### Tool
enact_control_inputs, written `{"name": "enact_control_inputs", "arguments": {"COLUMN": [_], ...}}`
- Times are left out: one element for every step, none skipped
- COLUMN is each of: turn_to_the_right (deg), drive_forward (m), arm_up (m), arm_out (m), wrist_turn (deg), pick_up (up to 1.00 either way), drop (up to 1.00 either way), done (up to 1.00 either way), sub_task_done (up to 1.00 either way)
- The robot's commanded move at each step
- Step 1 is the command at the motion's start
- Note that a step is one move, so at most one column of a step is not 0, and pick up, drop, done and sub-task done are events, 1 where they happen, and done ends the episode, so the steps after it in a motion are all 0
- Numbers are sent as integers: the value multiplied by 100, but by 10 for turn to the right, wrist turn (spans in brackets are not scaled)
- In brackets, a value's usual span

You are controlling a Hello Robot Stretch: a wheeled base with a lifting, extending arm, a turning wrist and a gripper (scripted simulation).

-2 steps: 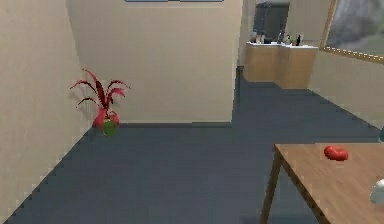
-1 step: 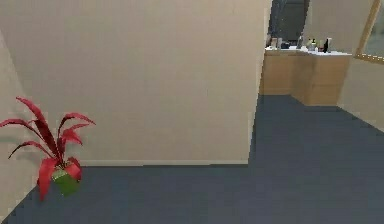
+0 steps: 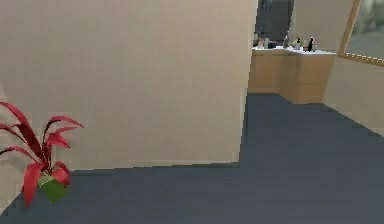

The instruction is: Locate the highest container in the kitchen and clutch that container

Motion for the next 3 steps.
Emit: {"name": "enact_control_inputs", "arguments": {"turn_to_the_right": [0, 270, 0], "drive_forward": [30, 0, 70], "arm_up": [0, 0, 0], "arm_out": [0, 0, 0], "wrist_turn": [0, 0, 0], "pick_up": [0, 0, 0], "drop": [0, 0, 0], "done": [0, 0, 0], "sub_task_done": [0, 0, 0]}}
